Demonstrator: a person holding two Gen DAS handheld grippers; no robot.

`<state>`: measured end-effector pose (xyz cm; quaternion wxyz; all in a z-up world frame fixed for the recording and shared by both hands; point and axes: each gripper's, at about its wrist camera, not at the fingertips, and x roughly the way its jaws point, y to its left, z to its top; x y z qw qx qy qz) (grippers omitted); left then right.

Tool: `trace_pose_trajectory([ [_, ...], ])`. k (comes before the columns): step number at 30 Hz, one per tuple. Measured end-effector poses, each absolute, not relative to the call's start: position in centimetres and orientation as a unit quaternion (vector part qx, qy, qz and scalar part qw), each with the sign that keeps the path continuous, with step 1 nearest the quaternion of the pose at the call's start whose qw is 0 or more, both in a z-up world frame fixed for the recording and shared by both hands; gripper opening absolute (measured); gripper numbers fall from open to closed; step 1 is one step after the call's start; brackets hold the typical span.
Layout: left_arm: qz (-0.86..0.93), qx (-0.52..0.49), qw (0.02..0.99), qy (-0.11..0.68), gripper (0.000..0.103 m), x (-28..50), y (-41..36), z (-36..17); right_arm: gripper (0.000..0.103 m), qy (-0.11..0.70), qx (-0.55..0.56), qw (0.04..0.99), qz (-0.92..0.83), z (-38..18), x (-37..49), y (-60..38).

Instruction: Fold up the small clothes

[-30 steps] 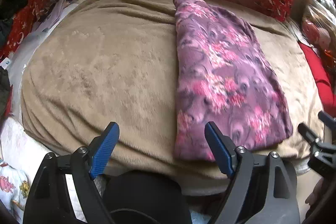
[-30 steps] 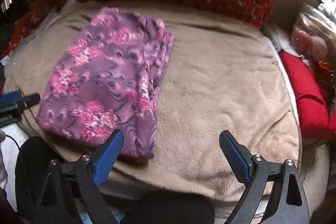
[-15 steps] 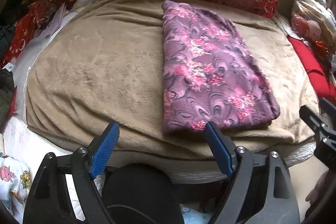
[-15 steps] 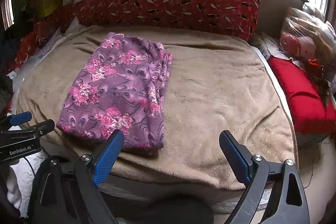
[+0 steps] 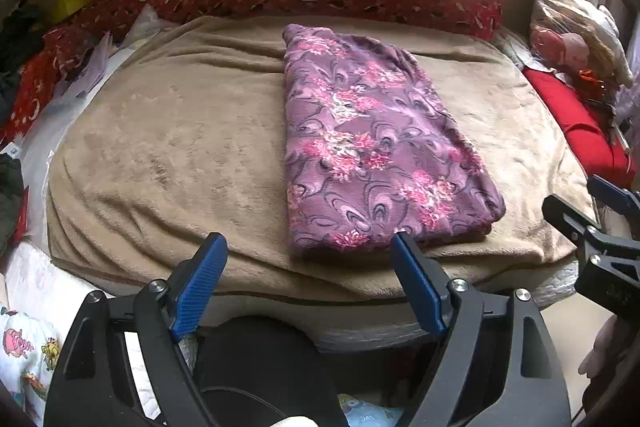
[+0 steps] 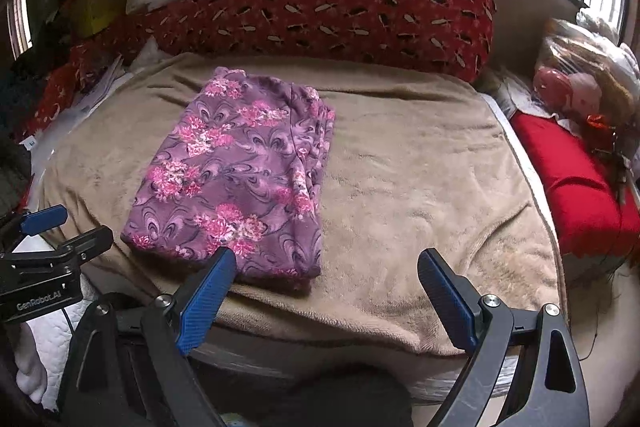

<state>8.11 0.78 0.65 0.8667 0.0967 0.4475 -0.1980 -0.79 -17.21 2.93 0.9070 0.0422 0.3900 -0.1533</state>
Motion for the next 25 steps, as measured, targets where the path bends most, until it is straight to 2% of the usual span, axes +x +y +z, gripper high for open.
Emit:
trace_pose_trajectory([
  [15, -0.245, 0.103, 0.863, 0.43, 0.084, 5.8, -0.4, 2.2, 0.094, 0.384, 0.057, 0.908, -0.156, 3.5, -1.6, -17.7],
  [25, -0.208, 0.123, 0.871, 0.427, 0.084, 5.3, -0.6, 1.7, 0.094, 0.359, 0.028, 0.914, -0.184, 4.4, -2.6, -17.8],
])
